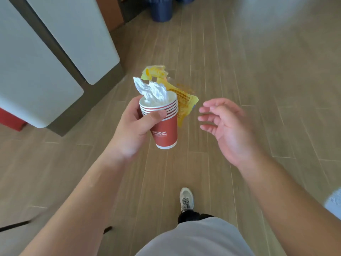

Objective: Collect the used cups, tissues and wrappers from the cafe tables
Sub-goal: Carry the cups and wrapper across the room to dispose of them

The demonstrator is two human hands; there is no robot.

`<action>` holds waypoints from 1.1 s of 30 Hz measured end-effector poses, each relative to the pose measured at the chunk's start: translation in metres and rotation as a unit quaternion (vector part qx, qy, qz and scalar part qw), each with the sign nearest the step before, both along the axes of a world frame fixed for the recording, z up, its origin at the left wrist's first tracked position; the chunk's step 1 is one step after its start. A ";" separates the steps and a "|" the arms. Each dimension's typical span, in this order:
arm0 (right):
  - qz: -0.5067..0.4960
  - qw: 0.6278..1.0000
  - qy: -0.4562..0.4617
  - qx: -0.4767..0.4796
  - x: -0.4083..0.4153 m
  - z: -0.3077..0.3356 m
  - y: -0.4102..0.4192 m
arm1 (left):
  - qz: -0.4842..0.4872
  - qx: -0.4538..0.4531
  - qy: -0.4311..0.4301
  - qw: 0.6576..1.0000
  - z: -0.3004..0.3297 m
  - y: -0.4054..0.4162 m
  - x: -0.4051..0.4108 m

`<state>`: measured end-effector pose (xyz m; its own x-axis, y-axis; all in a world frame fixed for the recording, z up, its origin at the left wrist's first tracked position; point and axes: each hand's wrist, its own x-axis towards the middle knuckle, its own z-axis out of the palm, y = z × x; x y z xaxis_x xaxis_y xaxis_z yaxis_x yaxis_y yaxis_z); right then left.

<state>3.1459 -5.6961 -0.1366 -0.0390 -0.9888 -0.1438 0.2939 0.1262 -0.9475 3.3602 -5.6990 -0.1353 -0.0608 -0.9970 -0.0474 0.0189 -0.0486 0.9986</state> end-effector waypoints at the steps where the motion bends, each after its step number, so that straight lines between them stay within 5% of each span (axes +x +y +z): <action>1: 0.002 1.000 -0.001 -0.004 -0.001 0.004 -0.021 | 0.001 -0.006 -0.004 1.000 0.005 -0.021 0.000; 17: 0.029 0.999 0.034 -0.016 0.048 0.011 -0.273 | 0.011 -0.038 0.023 0.999 0.012 -0.277 0.047; 33: -0.041 0.993 0.085 -0.070 0.160 0.054 -0.601 | -0.043 -0.056 0.058 0.996 0.020 -0.625 0.169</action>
